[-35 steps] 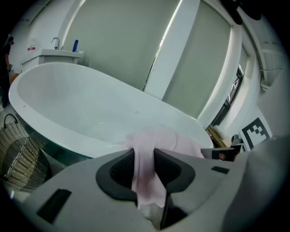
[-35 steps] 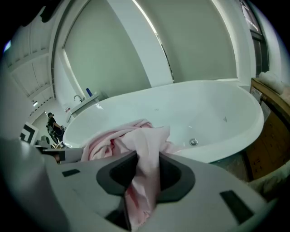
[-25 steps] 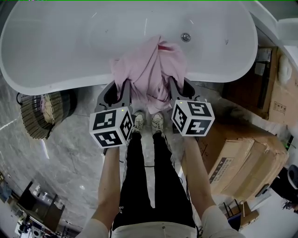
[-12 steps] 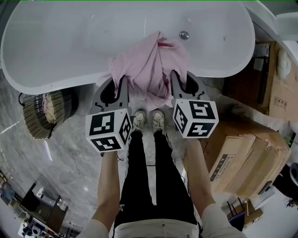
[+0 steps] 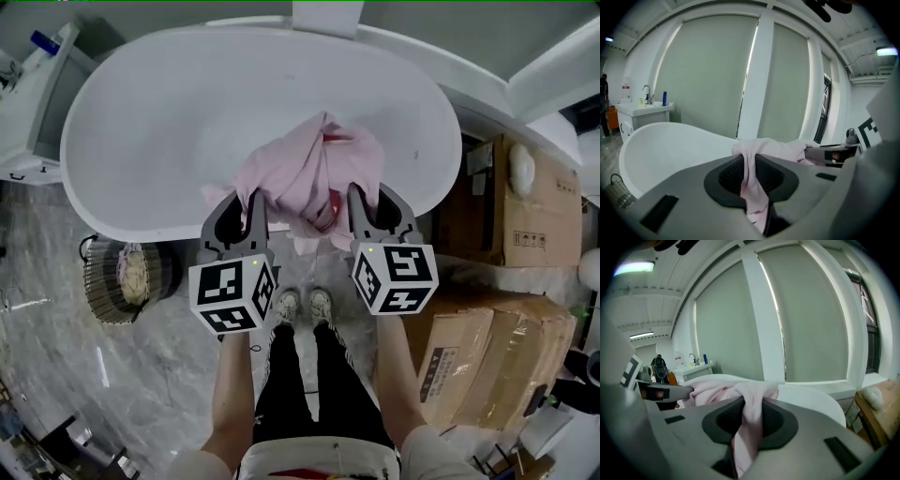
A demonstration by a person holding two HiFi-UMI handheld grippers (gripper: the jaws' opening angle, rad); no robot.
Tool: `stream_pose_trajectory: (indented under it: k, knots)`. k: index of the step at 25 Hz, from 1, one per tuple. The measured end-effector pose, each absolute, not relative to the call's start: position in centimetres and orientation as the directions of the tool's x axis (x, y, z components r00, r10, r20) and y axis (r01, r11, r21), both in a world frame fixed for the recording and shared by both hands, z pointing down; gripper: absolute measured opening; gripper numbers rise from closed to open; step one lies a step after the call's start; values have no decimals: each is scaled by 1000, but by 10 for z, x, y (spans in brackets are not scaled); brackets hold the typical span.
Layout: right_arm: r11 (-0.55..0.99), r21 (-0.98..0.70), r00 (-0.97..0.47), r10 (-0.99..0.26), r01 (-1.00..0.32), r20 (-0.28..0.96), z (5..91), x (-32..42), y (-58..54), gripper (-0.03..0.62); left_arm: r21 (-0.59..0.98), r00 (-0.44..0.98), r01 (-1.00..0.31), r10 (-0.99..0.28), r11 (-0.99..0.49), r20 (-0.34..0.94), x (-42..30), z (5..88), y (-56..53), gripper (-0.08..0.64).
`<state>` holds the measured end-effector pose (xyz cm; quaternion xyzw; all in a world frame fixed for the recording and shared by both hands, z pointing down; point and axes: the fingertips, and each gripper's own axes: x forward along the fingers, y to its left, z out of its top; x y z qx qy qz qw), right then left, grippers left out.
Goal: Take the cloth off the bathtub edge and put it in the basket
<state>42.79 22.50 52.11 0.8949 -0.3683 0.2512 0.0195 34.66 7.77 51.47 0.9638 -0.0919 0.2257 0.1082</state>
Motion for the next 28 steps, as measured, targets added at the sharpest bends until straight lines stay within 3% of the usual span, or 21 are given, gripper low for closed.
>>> stream_pose_trajectory:
  k: [8, 14, 28]
  knots:
    - [-696, -103, 658, -709, -711, 252, 330, 435, 206, 84, 117, 957, -218, -188, -969, 222, 355, 320, 55, 72]
    - [-666, -110, 655, -745, -737, 124, 230, 400, 203, 84, 81, 970, -235, -228, -969, 85, 318, 212, 53, 72]
    - [-621, -77, 619, -784, -780, 48, 192, 345, 217, 84, 46, 969, -247, -246, -968, 18, 267, 183, 76, 72]
